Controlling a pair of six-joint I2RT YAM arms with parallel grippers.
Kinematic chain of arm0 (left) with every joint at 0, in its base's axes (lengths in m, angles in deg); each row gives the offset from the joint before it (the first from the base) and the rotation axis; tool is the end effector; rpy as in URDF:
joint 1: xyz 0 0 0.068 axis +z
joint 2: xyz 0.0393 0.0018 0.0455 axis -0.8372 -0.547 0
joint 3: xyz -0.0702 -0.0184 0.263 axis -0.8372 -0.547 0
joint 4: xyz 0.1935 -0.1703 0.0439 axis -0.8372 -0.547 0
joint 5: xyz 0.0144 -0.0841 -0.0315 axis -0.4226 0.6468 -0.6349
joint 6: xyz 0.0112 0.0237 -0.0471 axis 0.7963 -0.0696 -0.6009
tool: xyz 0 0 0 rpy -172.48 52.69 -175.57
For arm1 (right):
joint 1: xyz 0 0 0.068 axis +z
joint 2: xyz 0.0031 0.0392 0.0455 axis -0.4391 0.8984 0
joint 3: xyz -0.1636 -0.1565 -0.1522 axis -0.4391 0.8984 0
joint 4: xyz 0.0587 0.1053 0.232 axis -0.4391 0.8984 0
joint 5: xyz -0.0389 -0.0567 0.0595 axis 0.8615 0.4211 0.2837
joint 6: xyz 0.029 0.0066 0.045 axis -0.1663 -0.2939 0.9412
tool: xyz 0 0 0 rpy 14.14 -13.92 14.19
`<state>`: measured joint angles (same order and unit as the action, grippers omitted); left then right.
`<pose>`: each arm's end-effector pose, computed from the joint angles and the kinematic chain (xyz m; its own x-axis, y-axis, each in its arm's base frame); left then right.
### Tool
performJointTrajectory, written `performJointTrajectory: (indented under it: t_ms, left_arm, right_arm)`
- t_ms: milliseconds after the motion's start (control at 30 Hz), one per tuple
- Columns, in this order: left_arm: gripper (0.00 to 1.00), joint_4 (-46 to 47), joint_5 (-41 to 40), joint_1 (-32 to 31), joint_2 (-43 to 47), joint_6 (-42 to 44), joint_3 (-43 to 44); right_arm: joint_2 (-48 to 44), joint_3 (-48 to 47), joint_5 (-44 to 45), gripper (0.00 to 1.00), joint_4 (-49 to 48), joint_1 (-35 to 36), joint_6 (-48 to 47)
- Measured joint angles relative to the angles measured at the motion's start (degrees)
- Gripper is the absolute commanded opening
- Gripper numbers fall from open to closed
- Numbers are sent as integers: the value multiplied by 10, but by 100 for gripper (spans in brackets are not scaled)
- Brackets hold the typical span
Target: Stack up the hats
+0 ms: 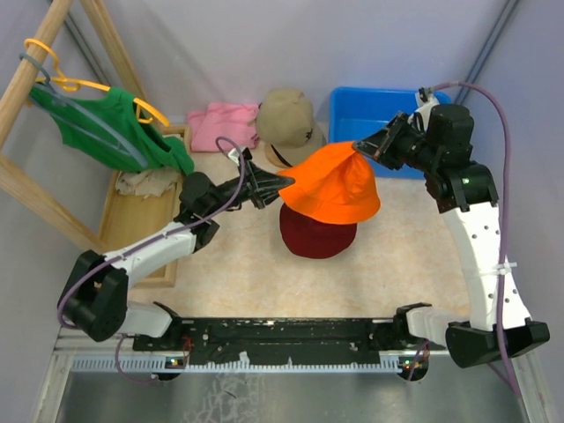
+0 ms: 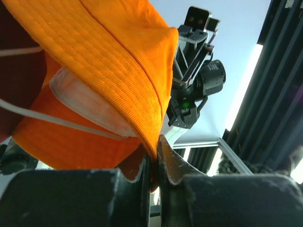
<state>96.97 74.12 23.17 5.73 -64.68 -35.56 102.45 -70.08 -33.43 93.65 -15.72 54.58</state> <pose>0.2441 -0.1873 0.3168 -0.9416 -0.3079 0.1366 -0.0531 -0.2647 -0.9629 0.2203 0.0540 0.4641 -0.5944 0.5308 -0.6041 -0.1568 0.6603 0.7345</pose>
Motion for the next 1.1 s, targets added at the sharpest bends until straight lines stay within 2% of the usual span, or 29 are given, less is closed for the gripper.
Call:
performJointTrajectory:
  t_ms: [167,333,433,533,633,800,867,933,1033,1100]
  left_arm:
    - [11,0,11,3,32,33,-50]
    - [10,-12,35,22,32,104,-87]
    - [8,-17,59,49,18,149,-96]
    - [7,-17,89,85,-5,187,-108]
    - [6,-15,119,114,-30,213,-118]
    - [5,-5,170,129,-76,245,-117]
    - [5,2,187,129,-88,250,-116]
    - [5,8,200,129,-95,252,-115]
    - [5,15,216,129,-102,253,-107]
    - [5,23,224,129,-107,251,-103]
  right_arm:
    - [0,20,-21,0,-3,4,-15]
    - [8,34,-23,2,0,41,-36]
    - [9,54,-22,18,1,62,-44]
    - [9,70,-18,46,13,69,-58]
    - [7,69,10,56,39,69,-86]
    - [-4,50,116,63,75,62,-138]
    - [-13,50,146,64,80,48,-154]
    - [-24,60,146,64,77,5,-167]
    - [-47,131,95,64,43,-86,-168]
    - [-59,194,56,63,20,-122,-158]
